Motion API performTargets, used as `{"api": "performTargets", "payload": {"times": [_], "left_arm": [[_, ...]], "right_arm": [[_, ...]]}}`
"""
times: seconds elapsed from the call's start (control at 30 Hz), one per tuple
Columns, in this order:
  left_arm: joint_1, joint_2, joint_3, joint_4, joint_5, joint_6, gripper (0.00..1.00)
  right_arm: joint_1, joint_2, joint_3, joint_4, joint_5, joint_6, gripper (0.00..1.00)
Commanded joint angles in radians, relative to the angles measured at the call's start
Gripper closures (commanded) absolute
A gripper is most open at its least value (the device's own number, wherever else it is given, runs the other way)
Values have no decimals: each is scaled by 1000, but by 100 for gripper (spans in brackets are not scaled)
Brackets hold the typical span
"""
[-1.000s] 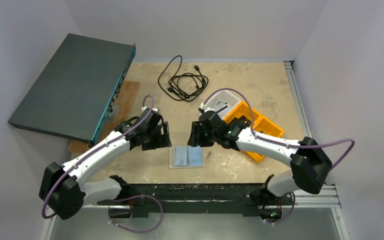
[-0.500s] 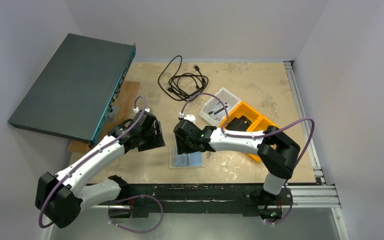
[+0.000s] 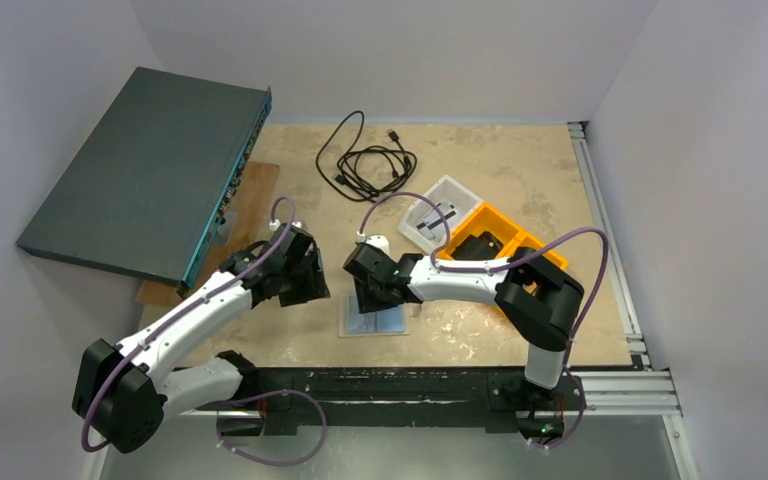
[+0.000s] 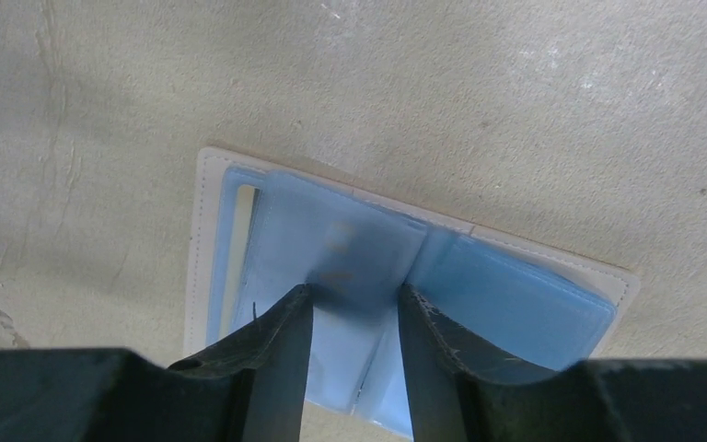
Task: Take the credit cards out of the card holder
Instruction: Remove the credit card from the card holder.
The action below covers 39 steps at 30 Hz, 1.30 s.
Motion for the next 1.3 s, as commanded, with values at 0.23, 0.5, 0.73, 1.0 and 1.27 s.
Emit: {"api": "performTargets", "payload": {"times": [0.23,0.5,0.73,1.0,1.27], "left_arm": [[-13,123,-9,145,163,29,59],[-59,266,11,248,260,34,65],[-87,352,19,306,296,40,67],[-104,400,14,339,317,45,71],[-108,421,1,355,312,35,91]], "right_arm": [[-47,-35,-122,96,-85,22,86],[-87,-45,-193,195,-174,16,91],[-104,-46,-222,228,-184,18,92],[-108,-39,-233,248,-208,21,92],[-112,-58,-231,247,-208,22,90]]}}
